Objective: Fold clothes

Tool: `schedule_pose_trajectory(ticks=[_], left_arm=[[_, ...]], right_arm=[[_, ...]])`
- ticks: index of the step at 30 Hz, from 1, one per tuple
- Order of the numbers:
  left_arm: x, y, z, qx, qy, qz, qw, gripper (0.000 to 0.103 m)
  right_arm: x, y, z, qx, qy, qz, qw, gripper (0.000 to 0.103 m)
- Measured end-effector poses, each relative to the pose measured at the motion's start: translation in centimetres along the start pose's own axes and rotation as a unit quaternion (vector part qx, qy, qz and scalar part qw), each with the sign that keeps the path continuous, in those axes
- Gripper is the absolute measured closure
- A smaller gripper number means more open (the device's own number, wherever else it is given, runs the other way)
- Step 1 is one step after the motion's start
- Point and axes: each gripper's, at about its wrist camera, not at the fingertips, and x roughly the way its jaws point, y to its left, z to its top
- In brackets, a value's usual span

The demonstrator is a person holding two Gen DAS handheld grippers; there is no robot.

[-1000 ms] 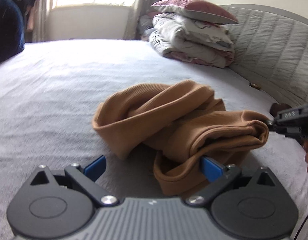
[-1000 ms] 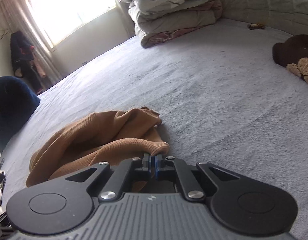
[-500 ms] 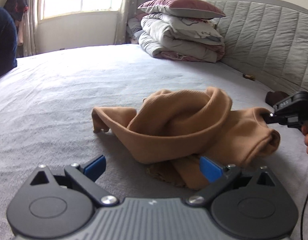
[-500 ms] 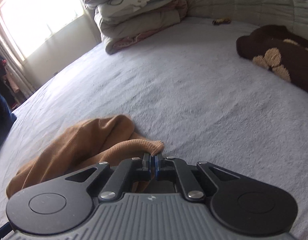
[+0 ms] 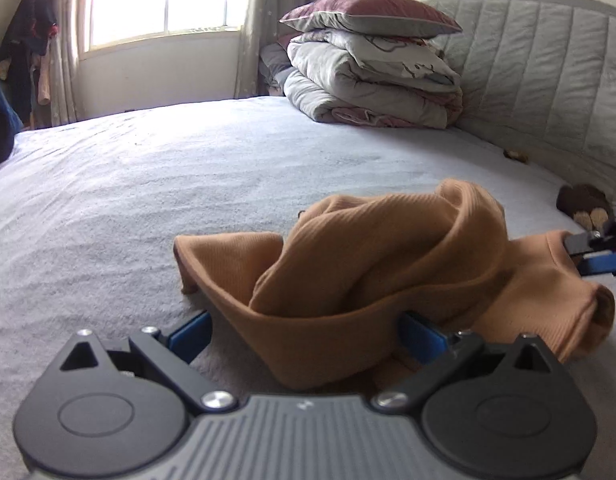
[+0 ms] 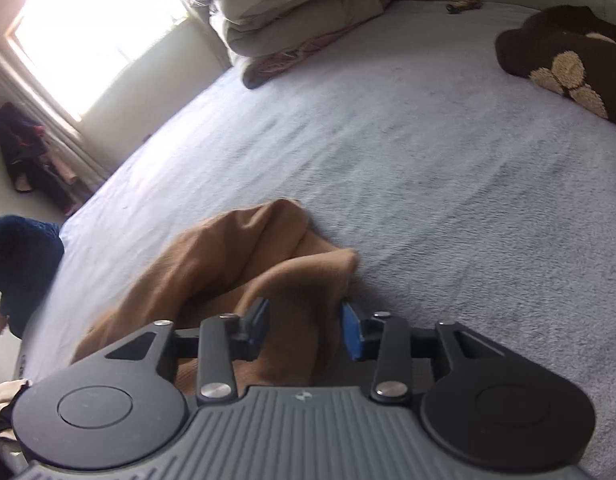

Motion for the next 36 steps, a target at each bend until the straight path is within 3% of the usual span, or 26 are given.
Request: schedule_pose_trajectory(ticks=[5,7,10,15,19,23,36], left_arm=[[-0.6,0.2,0.0,-0.028,-0.002,-0.036,0.9990,0.043],[-1.0,0.1,0.0,-0.038,-0.005,-0.033,0.9987,0.063],[-1.7,0.2,-0.1,-0.062,-0.008,-0.024,0.9977,0.078],[-3.8,1.2,0.0,-0.104,-0.013,-0.008,0.9945,0.083],[-6.1,1.4,0.4,-0.109,-0.028,0.002,0.9936,0.084],[-8.9,2.2,1.0,-0.114,-0.042,0.011,0.9926,0.084],[-13.6,7.7,-0.8,-0.183,-0.061,0.071,0.9787,0.084]], right_arm=[[-0.7,0.8,-1.4,0.003,0.029,0.047,0.998,0.057],[-0.9,1.4,-2.2,0.001,0.045,0.068,0.997,0.057],[-0.9,2.6,-3.3,-0.009,0.063,0.086,0.994,0.055],[-0.4,4.0,-4.7,-0.008,0.087,0.099,0.991,0.055],[-0.2,5.1,-5.6,-0.015,0.103,0.111,0.988,0.054],[-0.5,6.2,-6.3,-0.040,0.096,0.098,0.990,0.052],[-0.9,5.4,-6.1,-0.027,0.088,0.094,0.991,0.052]])
